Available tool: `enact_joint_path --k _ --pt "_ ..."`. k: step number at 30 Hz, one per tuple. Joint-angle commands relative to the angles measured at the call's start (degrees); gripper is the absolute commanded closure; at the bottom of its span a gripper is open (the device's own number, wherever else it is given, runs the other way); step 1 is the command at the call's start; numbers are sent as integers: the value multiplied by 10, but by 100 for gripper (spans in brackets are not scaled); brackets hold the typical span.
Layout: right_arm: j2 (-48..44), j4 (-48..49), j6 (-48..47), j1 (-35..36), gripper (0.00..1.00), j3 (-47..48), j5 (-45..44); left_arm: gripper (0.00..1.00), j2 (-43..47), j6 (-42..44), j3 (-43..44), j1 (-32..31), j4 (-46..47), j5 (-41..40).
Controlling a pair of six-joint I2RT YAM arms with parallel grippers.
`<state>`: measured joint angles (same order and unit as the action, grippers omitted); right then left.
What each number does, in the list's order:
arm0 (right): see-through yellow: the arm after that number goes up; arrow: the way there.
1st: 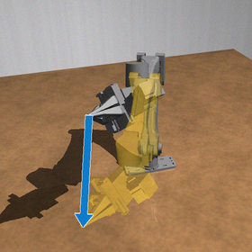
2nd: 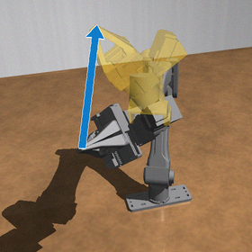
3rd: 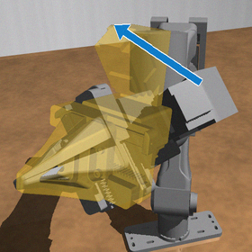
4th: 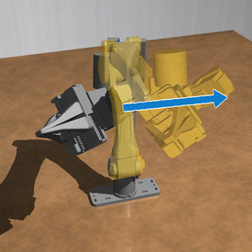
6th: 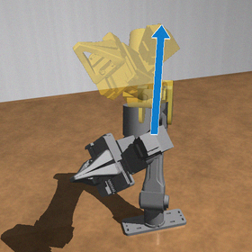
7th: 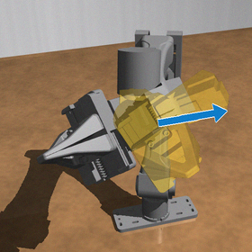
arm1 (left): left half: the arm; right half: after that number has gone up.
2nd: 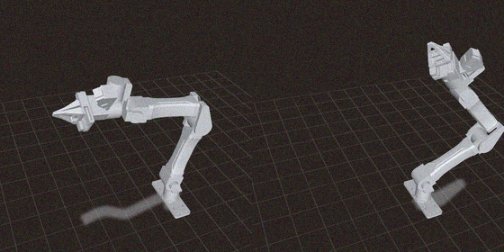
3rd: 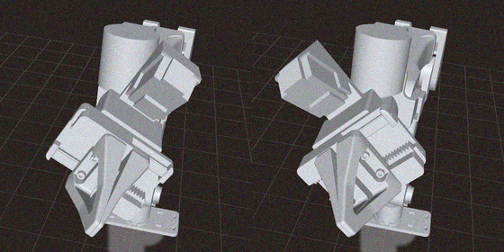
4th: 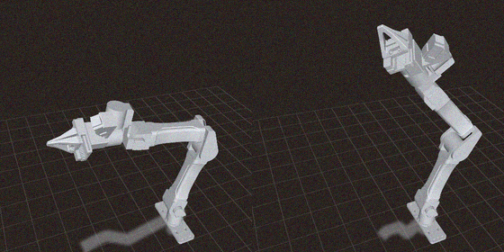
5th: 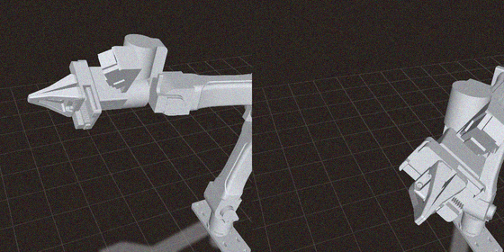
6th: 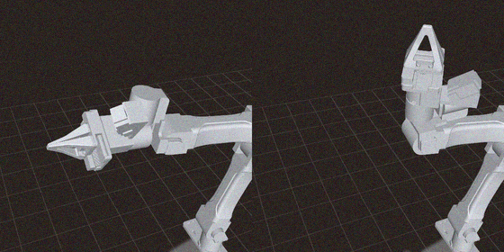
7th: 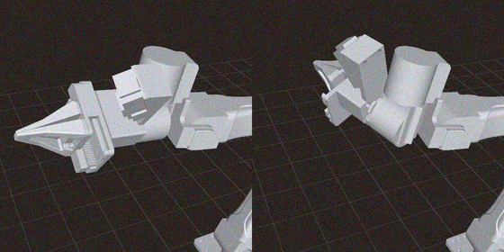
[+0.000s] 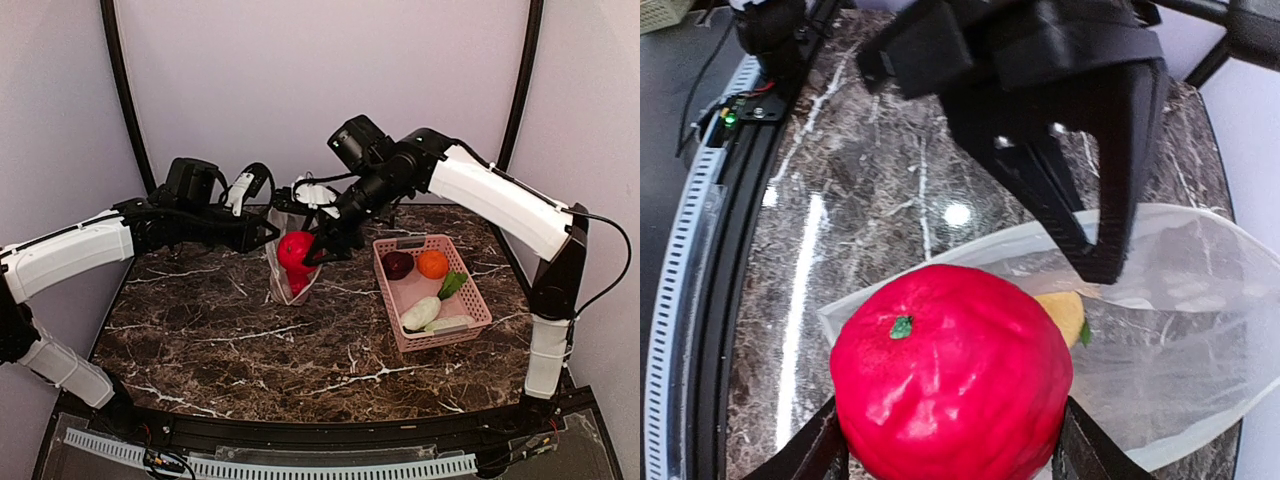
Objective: Place the food in the zip-top bag and seal the zipper
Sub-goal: Place the fake fruit in the zipper food storage bag.
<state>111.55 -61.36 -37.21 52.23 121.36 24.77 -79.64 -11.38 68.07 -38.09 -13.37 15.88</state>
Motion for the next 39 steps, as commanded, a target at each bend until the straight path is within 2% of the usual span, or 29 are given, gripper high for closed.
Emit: enact_joint_path --k 1,4,6,7,10,12,17,23,31,39 --pt "9 72 31 6 46 -20 -131 99 19 -8 -12 4 12 9" --pt "20 109 42 7 40 -23 -205 99 19 -8 -13 4 13 12" --pt "26 118 56 8 28 -18 -232 99 19 -9 -14 4 13 13" --pt "26 119 61 8 20 -15 -232 99 18 -10 -14 4 13 14" --pt "19 104 67 8 5 -7 -175 99 17 -11 -13 4 13 16" --pt "12 85 64 10 2 2 -130 99 17 -11 -12 4 12 16" --pt "-15 23 9 17 7 -4 -23 99 17 -14 -12 7 11 14" --pt "-44 -23 -60 35 17 -59 -10 99 20 -4 -4 14 0 19" --pt "-55 37 -120 122 32 -170 -227 99 0 12 15 27 -33 52" --pt "-37 61 -124 123 38 -156 -277 99 -21 7 21 27 -38 77"
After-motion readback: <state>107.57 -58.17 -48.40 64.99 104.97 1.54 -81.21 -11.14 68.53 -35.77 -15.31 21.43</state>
